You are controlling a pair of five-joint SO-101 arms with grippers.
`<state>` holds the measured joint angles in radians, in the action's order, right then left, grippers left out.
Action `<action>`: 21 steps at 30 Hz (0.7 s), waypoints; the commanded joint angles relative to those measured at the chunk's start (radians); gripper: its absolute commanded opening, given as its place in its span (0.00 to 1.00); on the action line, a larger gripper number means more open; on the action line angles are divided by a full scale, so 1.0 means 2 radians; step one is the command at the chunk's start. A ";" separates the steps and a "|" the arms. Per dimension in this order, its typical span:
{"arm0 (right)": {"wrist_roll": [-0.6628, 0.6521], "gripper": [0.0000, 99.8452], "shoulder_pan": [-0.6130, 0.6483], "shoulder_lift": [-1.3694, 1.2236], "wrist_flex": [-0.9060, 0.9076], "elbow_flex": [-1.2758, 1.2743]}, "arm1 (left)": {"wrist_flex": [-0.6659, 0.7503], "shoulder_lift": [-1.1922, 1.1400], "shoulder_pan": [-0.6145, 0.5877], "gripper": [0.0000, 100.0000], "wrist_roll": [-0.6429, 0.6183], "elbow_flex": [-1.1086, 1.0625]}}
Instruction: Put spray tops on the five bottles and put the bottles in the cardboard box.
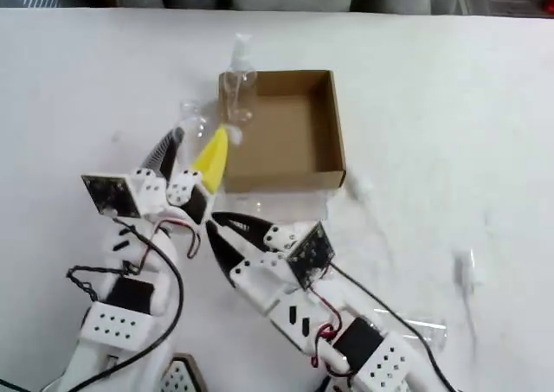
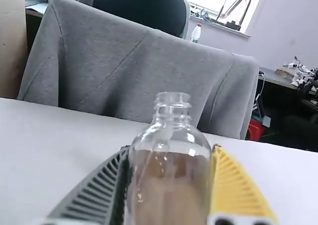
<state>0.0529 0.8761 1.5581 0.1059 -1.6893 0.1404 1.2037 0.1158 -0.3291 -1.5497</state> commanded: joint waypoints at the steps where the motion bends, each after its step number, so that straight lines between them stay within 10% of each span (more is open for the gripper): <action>1: 0.003 0.02 -0.007 0.007 0.014 0.000 | 0.003 0.006 -0.008 0.02 0.002 0.013; 21: 0.071 0.02 -0.047 0.000 -0.012 -0.002 | 0.003 0.010 -0.009 0.02 -0.002 0.009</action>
<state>0.1542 0.8040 1.5581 0.1074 -1.6893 0.1404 1.2037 0.1020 -0.3291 -1.5497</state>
